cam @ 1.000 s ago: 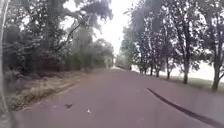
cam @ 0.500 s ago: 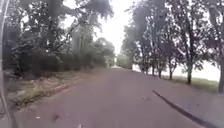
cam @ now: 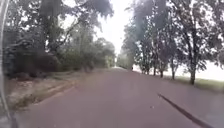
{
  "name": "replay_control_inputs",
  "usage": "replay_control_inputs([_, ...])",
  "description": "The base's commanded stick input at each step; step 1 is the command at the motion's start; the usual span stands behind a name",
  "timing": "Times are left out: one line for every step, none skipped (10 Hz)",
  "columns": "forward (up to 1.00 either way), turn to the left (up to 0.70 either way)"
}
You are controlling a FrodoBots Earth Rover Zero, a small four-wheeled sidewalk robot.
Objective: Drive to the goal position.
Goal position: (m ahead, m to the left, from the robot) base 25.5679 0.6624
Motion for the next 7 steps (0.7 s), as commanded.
replay_control_inputs([0.70,0.00])
replay_control_inputs([0.70,0.00])
replay_control_inputs([0.70,0.00])
replay_control_inputs([0.70,0.00])
replay_control_inputs([0.70,0.00])
replay_control_inputs([0.70,0.00])
replay_control_inputs([0.70,0.00])
